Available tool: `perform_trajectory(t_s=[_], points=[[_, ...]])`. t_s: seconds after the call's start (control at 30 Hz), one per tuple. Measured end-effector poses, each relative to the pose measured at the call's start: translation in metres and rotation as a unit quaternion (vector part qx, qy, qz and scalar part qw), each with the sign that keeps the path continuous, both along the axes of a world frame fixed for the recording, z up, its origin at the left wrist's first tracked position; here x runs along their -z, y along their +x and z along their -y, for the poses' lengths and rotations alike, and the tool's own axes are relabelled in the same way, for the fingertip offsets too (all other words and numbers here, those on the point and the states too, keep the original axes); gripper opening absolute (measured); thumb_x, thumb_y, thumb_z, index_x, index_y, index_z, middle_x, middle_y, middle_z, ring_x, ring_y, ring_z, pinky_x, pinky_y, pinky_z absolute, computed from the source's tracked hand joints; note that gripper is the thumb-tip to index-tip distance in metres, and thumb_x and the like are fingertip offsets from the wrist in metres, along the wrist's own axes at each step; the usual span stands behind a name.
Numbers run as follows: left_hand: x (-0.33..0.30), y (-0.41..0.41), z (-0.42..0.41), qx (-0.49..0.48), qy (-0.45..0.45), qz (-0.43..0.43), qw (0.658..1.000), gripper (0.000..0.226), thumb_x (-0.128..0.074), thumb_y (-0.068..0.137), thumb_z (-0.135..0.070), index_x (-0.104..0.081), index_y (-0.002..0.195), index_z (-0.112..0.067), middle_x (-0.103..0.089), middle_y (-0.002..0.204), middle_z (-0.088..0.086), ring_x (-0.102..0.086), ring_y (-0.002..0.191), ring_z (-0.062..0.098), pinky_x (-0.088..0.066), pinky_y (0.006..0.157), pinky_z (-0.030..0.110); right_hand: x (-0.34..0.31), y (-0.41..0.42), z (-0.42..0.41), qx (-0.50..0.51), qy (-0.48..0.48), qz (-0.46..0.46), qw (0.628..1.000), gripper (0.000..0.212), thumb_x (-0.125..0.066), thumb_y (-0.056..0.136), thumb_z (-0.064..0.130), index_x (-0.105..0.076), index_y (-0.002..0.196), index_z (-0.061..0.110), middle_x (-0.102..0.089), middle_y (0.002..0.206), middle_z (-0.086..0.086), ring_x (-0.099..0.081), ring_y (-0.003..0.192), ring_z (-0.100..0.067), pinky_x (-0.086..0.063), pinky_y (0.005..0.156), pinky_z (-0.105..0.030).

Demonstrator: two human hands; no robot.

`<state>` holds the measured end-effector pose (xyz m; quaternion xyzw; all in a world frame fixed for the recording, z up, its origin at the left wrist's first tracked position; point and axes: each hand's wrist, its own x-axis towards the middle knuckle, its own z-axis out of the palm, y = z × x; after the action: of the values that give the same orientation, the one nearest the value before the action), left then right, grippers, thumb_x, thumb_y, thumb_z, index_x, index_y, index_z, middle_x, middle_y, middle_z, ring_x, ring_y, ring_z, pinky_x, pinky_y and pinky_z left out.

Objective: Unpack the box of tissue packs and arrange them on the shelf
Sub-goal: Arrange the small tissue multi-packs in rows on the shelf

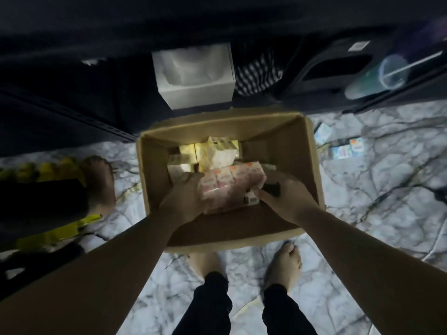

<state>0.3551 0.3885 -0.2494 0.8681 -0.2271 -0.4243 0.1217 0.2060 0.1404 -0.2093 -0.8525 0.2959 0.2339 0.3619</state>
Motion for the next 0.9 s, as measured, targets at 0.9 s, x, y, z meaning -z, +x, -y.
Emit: perform_trajectory(t_s=[0.9], points=[[0.008,0.014,-0.01,-0.2,-0.227,0.15,0.941,0.063,-0.081,0.082,-0.022,-0.057,0.141,-0.022,-0.046,0.131,-0.006,-0.048,0.115,-0.003,-0.05,0.097,0.028,0.134,0.045,0.019,-0.02,-0.003,-0.08,0.997,0.067,-0.087,0.075,0.043,-0.061,0.132,0.019,-0.067,0.127,-0.006,-0.063,0.114,-0.023,-0.041,0.084,-0.024]])
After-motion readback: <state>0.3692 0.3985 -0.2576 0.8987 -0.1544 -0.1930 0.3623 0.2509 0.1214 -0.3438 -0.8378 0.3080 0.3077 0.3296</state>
